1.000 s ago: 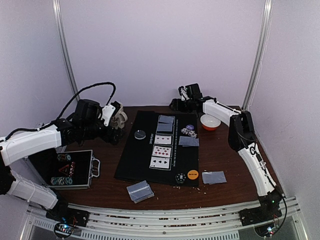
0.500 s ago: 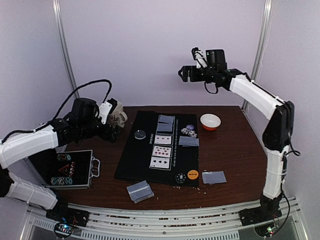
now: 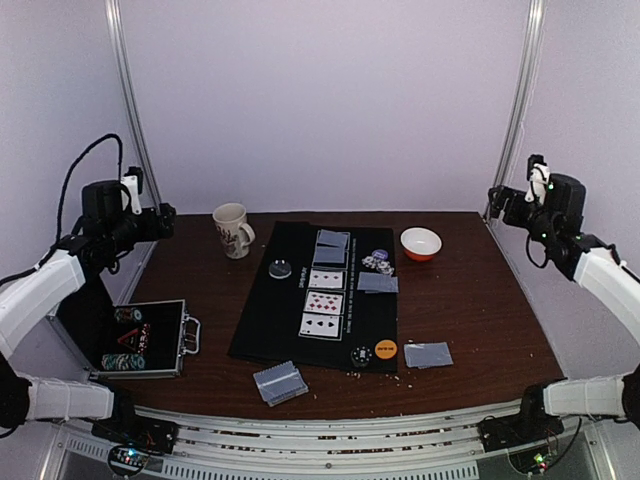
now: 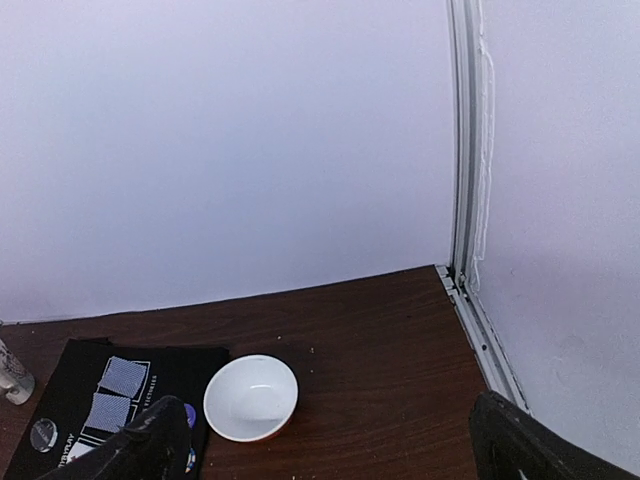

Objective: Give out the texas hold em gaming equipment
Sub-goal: Reset both arms

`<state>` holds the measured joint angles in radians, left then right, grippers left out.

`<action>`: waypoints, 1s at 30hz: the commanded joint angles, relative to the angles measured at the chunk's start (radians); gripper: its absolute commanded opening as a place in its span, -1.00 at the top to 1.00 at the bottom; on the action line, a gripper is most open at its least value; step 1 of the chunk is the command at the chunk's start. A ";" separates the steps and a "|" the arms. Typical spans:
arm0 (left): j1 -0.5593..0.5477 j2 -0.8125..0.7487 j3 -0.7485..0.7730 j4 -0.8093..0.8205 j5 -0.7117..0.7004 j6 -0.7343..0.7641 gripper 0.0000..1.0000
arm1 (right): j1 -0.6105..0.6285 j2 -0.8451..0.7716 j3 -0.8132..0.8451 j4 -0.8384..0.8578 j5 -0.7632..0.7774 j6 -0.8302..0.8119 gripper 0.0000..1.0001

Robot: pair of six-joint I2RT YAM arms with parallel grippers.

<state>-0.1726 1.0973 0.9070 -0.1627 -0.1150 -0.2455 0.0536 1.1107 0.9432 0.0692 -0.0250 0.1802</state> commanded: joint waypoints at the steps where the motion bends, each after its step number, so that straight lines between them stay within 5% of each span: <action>1: 0.053 0.000 -0.089 0.173 -0.174 -0.069 -0.96 | -0.040 -0.105 -0.290 0.249 -0.035 0.012 -1.00; 6: 0.053 0.002 -0.296 0.460 -0.313 -0.062 -0.97 | -0.056 -0.158 -0.581 0.563 0.045 0.021 -1.00; 12: 0.053 0.060 -0.502 0.815 -0.431 -0.033 -0.97 | -0.058 -0.028 -0.765 0.932 0.108 0.019 -1.00; 19: 0.053 0.207 -0.616 1.112 -0.409 0.090 -0.97 | -0.058 0.156 -0.845 1.230 0.087 -0.012 -1.00; 27: 0.055 0.413 -0.704 1.542 -0.300 0.241 -0.96 | -0.057 0.338 -0.824 1.366 -0.037 -0.085 -1.00; 30: 0.055 0.425 -0.696 1.500 -0.247 0.250 -0.97 | -0.058 0.456 -0.814 1.465 -0.084 -0.102 -1.00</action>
<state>-0.1196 1.4933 0.2161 1.1591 -0.4530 -0.0605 0.0010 1.4551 0.1085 1.3663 -0.0273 0.1234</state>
